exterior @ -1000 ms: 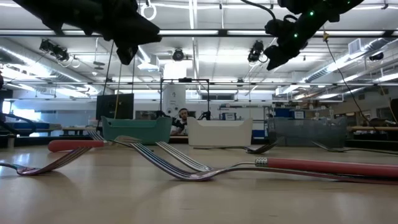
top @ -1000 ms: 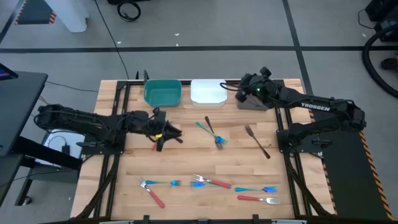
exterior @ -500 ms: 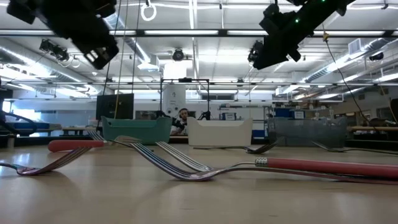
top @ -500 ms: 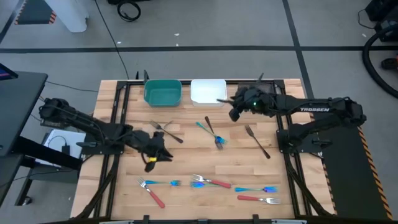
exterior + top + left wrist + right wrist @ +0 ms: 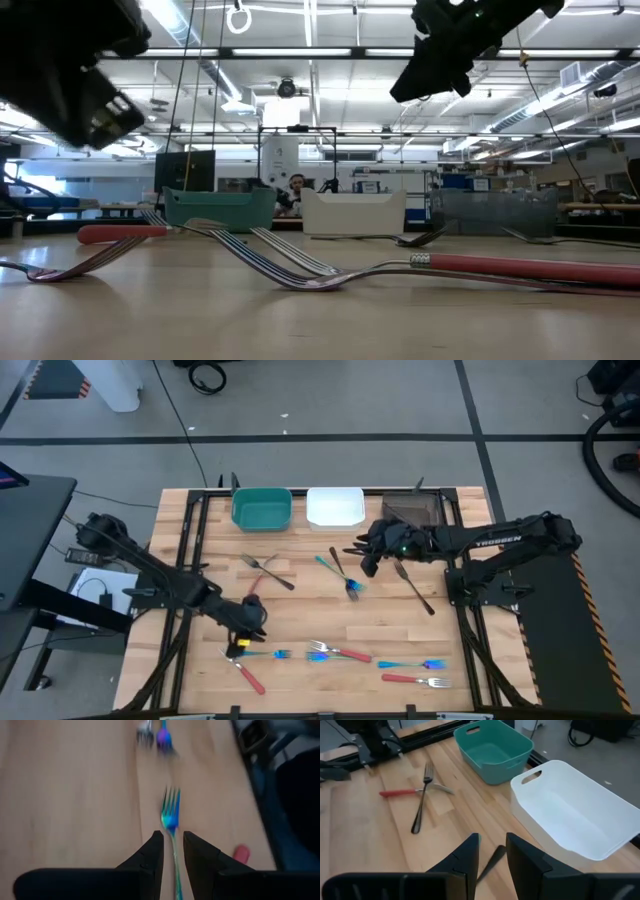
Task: Sort silverware by color (type)
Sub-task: Put the iridescent blue fork into the green bin
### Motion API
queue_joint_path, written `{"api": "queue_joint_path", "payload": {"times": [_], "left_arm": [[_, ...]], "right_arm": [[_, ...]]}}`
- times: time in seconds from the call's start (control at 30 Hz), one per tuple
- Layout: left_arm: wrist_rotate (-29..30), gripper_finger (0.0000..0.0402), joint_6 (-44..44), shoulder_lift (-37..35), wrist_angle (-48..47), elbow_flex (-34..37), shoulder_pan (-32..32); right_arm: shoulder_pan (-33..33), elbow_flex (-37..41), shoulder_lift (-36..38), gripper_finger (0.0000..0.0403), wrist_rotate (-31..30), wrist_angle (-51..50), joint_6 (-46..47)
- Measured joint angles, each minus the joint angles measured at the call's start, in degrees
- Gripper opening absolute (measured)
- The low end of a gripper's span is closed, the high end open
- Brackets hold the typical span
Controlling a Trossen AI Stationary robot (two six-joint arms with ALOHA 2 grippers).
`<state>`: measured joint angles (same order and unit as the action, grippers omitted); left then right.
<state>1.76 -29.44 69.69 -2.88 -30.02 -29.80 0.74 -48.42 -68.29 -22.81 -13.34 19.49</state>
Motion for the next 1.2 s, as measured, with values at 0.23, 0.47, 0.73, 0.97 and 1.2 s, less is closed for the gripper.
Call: {"api": "queue_joint_path", "payload": {"times": [0.23, 0.47, 0.73, 0.97, 1.2], "left_arm": [[-0.7, 0.0080, -4.9, 7.0, 5.5, 0.0, -1.2], [0.6, 0.0080, -11.6, 11.9, 8.2, 0.0, -4.1], [1.1, 0.0080, -15.4, 16.2, 9.5, 0.0, -6.2], [1.4, 0.0080, -16.5, 16.2, 9.7, 0.0, -6.2], [2.6, 0.0080, -16.5, 18.4, 10.2, -0.1, -6.8]], "right_arm": [[-0.6, 0.0, 0.0, 0.0106, 0.0, 0.0, -1.1], [-0.7, 0.0, 0.0, 0.0106, 0.0, -0.1, -1.2], [-1.9, 0.0, 0.0, 0.0106, 0.0, -0.6, -1.9], [-1.8, 0.0, 0.0, 0.0106, 0.0, -0.5, -3.2], [-1.8, 0.0, 0.0, 0.0106, -0.1, -0.5, -4.2]]}}
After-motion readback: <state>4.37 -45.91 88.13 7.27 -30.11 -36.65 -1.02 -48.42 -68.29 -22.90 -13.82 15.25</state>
